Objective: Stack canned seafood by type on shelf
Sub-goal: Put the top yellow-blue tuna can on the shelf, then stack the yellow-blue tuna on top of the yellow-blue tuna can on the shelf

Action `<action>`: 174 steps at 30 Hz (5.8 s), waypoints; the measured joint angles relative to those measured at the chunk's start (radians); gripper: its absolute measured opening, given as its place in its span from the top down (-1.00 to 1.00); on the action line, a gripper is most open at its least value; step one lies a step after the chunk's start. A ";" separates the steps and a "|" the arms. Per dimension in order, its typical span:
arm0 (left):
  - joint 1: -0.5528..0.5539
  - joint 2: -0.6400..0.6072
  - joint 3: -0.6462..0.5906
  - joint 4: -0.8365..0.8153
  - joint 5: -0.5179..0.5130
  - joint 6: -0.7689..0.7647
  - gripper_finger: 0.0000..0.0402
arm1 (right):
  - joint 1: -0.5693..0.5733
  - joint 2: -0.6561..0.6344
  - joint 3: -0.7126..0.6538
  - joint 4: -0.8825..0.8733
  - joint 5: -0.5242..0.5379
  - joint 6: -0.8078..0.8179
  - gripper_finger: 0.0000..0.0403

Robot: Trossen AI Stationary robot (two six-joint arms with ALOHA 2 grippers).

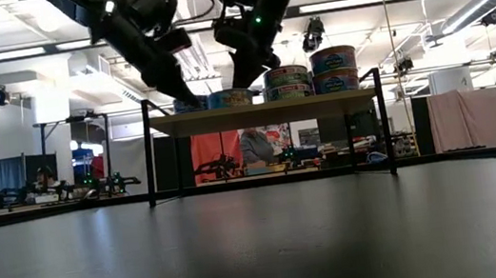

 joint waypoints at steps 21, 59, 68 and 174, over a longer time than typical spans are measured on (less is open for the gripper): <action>-0.016 -0.436 -0.001 -0.258 -0.093 -0.257 -0.99 | -0.009 0.002 -0.002 0.083 -0.008 0.037 0.94; -0.726 -0.425 -0.019 -0.993 -0.163 -1.430 -0.99 | 0.124 -0.446 -0.062 0.034 -0.008 -0.115 0.94; -1.129 -0.337 -0.016 -0.985 -0.055 -1.838 -0.99 | 0.427 -0.475 -0.110 0.065 0.200 0.027 0.94; -1.155 0.404 0.402 -0.633 -0.427 -1.541 1.00 | 0.850 -0.655 -1.106 0.438 -0.090 1.200 0.94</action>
